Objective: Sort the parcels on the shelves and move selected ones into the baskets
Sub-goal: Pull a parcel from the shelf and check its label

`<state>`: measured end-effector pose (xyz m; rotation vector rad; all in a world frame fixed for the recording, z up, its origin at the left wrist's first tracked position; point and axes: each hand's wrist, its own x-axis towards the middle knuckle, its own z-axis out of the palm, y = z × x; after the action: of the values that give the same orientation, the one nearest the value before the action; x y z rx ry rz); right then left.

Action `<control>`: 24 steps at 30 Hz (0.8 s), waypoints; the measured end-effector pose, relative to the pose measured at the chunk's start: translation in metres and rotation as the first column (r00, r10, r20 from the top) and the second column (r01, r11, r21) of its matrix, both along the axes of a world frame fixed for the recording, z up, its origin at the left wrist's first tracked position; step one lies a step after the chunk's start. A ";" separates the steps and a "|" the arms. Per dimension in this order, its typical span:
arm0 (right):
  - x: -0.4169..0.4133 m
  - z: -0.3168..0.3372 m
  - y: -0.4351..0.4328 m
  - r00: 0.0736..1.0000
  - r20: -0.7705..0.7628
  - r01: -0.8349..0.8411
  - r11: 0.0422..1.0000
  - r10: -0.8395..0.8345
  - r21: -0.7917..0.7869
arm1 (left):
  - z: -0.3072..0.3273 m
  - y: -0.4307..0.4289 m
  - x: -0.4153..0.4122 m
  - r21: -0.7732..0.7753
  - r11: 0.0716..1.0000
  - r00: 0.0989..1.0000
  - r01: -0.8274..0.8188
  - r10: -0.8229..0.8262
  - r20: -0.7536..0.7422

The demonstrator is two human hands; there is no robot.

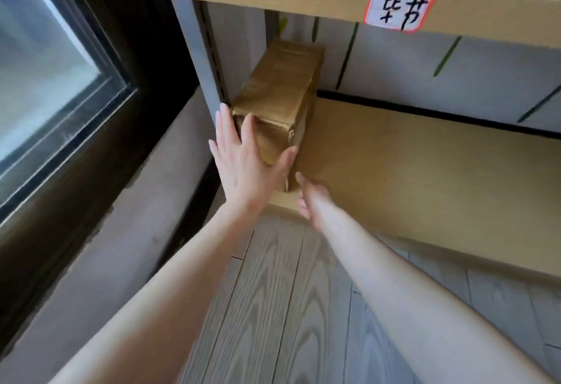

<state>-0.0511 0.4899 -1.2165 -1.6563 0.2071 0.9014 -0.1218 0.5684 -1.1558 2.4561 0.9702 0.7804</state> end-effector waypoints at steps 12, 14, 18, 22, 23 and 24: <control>-0.004 -0.018 0.005 0.981 -0.194 0.070 0.971 -0.025 0.229 | 0.006 0.004 0.022 0.185 0.982 0.992 0.032 -0.008 -0.129; -0.004 -0.020 0.001 0.979 -0.196 0.101 0.965 -0.053 0.240 | 0.011 0.007 0.021 0.227 0.968 0.981 0.105 -0.064 -0.182; -0.007 -0.021 -0.003 0.969 -0.214 0.173 0.951 -0.119 0.255 | 0.023 0.006 0.010 0.285 0.946 0.971 0.152 -0.089 -0.222; -0.009 -0.021 -0.008 0.958 -0.223 0.238 0.931 -0.179 0.275 | 0.027 0.000 -0.002 0.273 0.952 0.974 0.138 -0.081 -0.211; -0.009 -0.021 -0.009 0.957 -0.225 0.242 0.930 -0.182 0.278 | 0.028 -0.001 -0.004 0.266 0.954 0.974 0.136 -0.080 -0.210; -0.009 -0.020 -0.010 0.956 -0.231 0.243 0.928 -0.181 0.281 | 0.028 -0.001 -0.006 0.261 0.955 0.973 0.141 -0.084 -0.216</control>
<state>-0.0605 0.4804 -1.2370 -1.2282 0.3608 0.8853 -0.1277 0.5670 -1.1277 2.8508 0.8257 0.6754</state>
